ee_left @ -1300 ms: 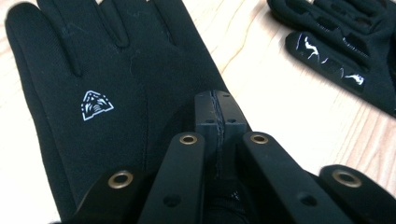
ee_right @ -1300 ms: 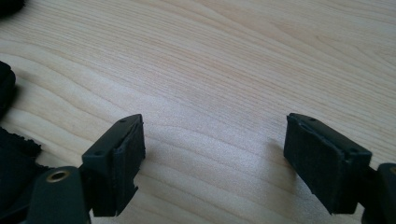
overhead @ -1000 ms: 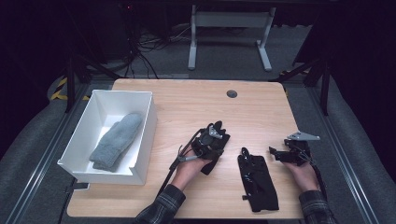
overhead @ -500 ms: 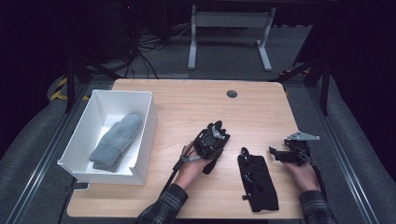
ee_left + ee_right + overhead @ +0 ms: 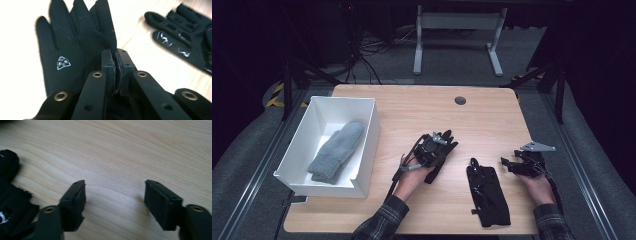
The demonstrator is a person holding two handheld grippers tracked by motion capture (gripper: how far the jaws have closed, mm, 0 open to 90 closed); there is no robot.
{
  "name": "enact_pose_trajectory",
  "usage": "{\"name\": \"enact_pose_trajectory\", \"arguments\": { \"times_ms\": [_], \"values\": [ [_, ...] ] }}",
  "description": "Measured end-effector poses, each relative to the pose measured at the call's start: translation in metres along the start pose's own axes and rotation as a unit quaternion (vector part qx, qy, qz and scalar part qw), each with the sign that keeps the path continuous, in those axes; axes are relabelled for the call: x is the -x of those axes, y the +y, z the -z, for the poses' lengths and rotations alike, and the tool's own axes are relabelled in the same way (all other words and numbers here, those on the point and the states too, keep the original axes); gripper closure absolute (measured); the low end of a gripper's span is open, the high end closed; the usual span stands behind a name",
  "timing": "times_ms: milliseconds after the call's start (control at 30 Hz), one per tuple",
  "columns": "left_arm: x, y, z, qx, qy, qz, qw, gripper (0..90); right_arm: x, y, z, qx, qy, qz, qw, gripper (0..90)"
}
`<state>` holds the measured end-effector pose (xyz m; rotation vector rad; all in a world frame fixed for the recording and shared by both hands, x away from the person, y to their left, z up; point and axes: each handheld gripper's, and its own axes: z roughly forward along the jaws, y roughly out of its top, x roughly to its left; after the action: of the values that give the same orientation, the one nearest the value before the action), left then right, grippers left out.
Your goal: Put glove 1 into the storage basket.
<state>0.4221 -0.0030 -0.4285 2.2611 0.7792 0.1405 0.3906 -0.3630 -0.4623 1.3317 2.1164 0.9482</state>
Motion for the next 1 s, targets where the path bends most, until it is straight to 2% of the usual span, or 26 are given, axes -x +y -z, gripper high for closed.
{"name": "enact_pose_trajectory", "arguments": {
  "times_ms": [33,100,133,167,200,333,533,700,767,800,867,933,1000],
  "values": [
    [-0.001,0.000,0.003,0.001,-0.003,0.002,1.0000,86.2,-0.001,0.001,0.002,0.004,0.004,0.002,1.0000,47.8],
    [-0.004,0.000,0.011,0.007,-0.006,0.005,0.9999,86.3,-0.005,0.003,0.011,0.011,0.027,0.006,0.9996,60.2],
    [-0.004,0.000,0.011,0.007,-0.006,0.005,0.9999,86.3,-0.007,0.004,0.015,0.007,0.039,0.011,0.9991,66.5],
    [-0.006,-0.001,0.018,0.013,-0.007,0.009,0.9999,86.3,-0.011,0.004,0.019,0.002,0.052,0.019,0.9984,72.3],
    [-0.006,-0.001,0.018,0.013,-0.007,0.009,0.9999,86.3,-0.011,0.004,0.019,0.002,0.052,0.019,0.9984,72.3],
    [-0.012,0.001,0.033,0.021,-0.004,0.010,0.9997,86.4,-0.028,0.002,0.031,-0.007,0.092,0.040,0.9949,89.2],
    [-0.021,0.002,0.052,0.034,-0.004,0.017,0.9993,86.4,-0.050,-0.004,0.044,-0.017,0.130,0.075,0.9884,89.9],
    [-0.024,0.001,0.062,0.043,-0.004,0.022,0.9988,86.4,-0.064,-0.011,0.054,-0.024,0.161,0.097,0.9819,89.8],
    [-0.025,0.001,0.065,0.046,-0.005,0.025,0.9986,86.4,-0.070,-0.015,0.056,-0.028,0.176,0.106,0.9781,89.8],
    [-0.025,0.001,0.066,0.047,-0.005,0.026,0.9985,86.4,-0.073,-0.017,0.056,-0.032,0.188,0.112,0.9754,89.8],
    [-0.025,0.001,0.067,0.047,-0.005,0.026,0.9986,86.5,-0.079,-0.018,0.053,-0.037,0.199,0.120,0.9719,89.8],
    [-0.025,0.001,0.067,0.047,-0.006,0.025,0.9986,86.4,-0.084,-0.018,0.049,-0.046,0.206,0.126,0.9693,89.8],
    [-0.024,0.000,0.068,0.045,-0.007,0.025,0.9987,86.4,-0.088,-0.018,0.042,-0.058,0.205,0.131,0.9682,89.9]
  ]
}}
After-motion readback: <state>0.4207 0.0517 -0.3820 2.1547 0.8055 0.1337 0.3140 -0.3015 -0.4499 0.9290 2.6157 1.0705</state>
